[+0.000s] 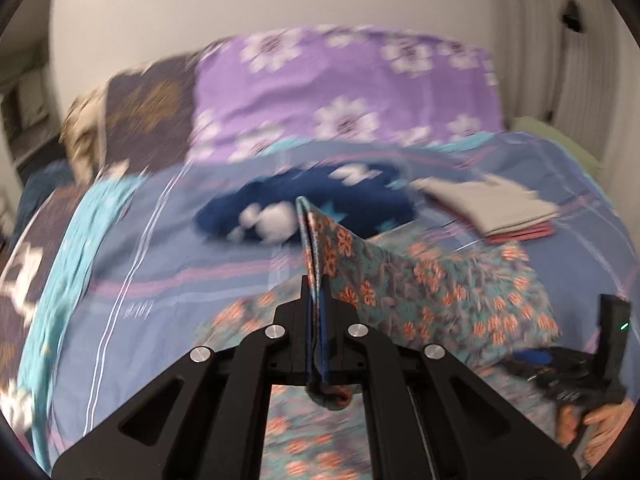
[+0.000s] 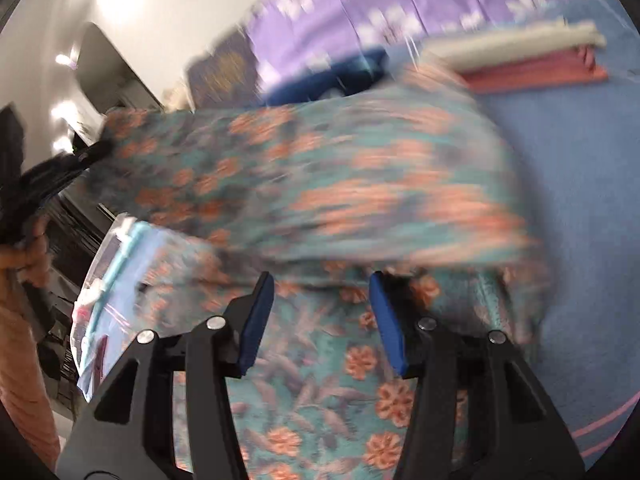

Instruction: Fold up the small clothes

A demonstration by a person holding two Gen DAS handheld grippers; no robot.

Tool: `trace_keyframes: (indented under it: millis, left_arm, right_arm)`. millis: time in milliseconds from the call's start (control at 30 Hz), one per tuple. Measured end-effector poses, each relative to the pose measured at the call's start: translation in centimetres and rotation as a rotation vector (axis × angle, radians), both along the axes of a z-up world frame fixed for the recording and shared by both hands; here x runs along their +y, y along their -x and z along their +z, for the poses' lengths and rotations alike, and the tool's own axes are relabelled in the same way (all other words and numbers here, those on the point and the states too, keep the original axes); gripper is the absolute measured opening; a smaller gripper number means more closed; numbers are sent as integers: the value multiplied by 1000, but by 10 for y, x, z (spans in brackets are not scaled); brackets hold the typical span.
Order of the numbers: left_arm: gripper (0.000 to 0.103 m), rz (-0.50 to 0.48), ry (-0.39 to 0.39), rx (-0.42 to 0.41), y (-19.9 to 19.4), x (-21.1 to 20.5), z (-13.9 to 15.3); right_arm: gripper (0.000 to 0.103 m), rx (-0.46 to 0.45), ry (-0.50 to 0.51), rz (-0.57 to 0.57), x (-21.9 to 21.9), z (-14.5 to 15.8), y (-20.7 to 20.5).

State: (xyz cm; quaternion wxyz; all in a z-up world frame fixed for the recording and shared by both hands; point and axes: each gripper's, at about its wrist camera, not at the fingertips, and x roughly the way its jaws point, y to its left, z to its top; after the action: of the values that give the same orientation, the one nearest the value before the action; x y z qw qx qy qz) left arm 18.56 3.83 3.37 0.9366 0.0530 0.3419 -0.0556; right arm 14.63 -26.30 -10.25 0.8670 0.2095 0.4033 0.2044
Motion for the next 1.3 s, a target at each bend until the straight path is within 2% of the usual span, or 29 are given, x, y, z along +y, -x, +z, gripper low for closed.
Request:
trace_keyframes:
  millis: [133,200,333,500,567,700,800,900,933,967,1033,1133,1200,1267,1300]
  left_arm:
    - [2,95,5,86,-5,40,-37]
    - [2,132,-1,118,-8,54,-54]
    - [3,150,20,148,-7,69,-71]
    - [13,186,-93,159,0,68,-89]
    - [15,200,-76,151,3,71,-88]
    - [18,157,19,88,14,67,-76]
    - [34,84,48,89,16,48,-82]
    - [39,51,-33,206,6,30,-126]
    - [41,53,-62,152,10,26,-135]
    - [41,53,-62,147,12,26,-132]
    - [43,64,-42,155,11,30,-131]
    - [43,63,-40,152,10,31,-131]
    - [44,65,-55,145,11,31,-130]
    - [47,74,-78,138,12,29,-130]
    - [49,79,-85,136,13,29,-129]
  right_arm:
    - [52,-5,1,3,1,0,2]
    - [56,-10,13,12,4,1,3]
    - [58,-12,26,17,5,2,0]
    - [63,-16,42,30,11,3,0]
    - [64,-17,57,32,14,3,0]
    - [66,-19,82,37,17,4,1]
    - [66,-14,125,38,22,5,3]
    - [66,-2,214,63,32,13,16]
    - [66,-3,218,87,33,16,22]
    - [66,-8,199,126,33,22,31]
    - [63,-45,172,153,29,37,40]
    - [51,-142,208,57,16,67,34]
    - [33,-133,186,6,8,70,17]
    - [32,-80,183,-37,1,56,-7]
    - [32,-31,231,-58,2,39,-18]
